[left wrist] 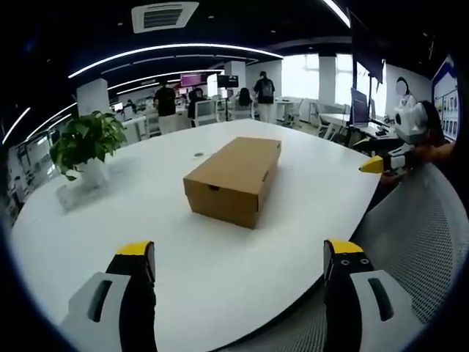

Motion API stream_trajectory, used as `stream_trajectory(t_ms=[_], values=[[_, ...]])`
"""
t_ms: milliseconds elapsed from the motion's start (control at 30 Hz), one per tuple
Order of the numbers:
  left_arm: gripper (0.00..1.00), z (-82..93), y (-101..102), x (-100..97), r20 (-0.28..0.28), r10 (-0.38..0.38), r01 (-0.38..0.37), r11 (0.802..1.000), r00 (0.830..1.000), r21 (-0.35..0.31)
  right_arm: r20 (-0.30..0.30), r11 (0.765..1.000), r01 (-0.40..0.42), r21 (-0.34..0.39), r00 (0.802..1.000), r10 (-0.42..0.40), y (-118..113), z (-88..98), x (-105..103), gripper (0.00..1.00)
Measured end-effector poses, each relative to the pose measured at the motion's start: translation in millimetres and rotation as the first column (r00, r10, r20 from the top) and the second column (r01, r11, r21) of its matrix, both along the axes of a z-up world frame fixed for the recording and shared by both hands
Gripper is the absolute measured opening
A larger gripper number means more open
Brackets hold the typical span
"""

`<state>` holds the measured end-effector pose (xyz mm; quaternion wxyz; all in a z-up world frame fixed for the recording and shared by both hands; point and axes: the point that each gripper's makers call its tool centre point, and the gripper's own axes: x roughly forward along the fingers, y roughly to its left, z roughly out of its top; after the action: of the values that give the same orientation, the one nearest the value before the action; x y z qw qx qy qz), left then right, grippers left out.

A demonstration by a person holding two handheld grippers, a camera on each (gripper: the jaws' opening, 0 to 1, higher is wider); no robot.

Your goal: Operate the shoe box by opening the lid, removing the specified soft item, and placing it in the target area until the item is outside and the box remains undamaged.

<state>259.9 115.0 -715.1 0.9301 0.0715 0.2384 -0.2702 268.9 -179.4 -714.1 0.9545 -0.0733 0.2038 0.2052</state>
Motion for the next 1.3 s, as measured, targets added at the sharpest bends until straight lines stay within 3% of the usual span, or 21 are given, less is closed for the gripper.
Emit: stream_trajectory(t_ms=[467, 700, 867, 1100, 1300], values=[[1.0, 2.8, 0, 0.2, 0.0, 0.012, -0.012, 1.0, 1.0, -0.007, -0.012, 1.0, 0.013, -0.028, 1.0, -0.013, -5, -3.0, 0, 0.79], [1.0, 2.6, -5, -2.4, -0.017, -0.002, 0.002, 1.0, 1.0, -0.025, -0.068, 0.999, 0.003, -0.046, 0.998, -0.006, -6, -13.0, -2, 0.81], [1.0, -0.7, -8, -5.3, -0.034, -0.029, 0.029, 1.0, 0.999, 0.004, -0.089, 0.999, 0.01, -0.049, 0.996, -0.014, -9, -15.0, -2, 0.83], [1.0, -1.0, -12, -6.2, -0.052, -0.068, 0.071, 0.996, 0.996, 0.051, -0.087, 0.995, -0.028, -0.096, 0.996, 0.02, -11, -12.4, 11, 0.86], [1.0, 13.6, -15, 5.5, -0.037, -0.038, 0.04, 0.998, 0.999, 0.046, -0.097, 0.991, -0.066, -0.114, 0.994, 0.055, -15, -9.6, 27, 0.86]])
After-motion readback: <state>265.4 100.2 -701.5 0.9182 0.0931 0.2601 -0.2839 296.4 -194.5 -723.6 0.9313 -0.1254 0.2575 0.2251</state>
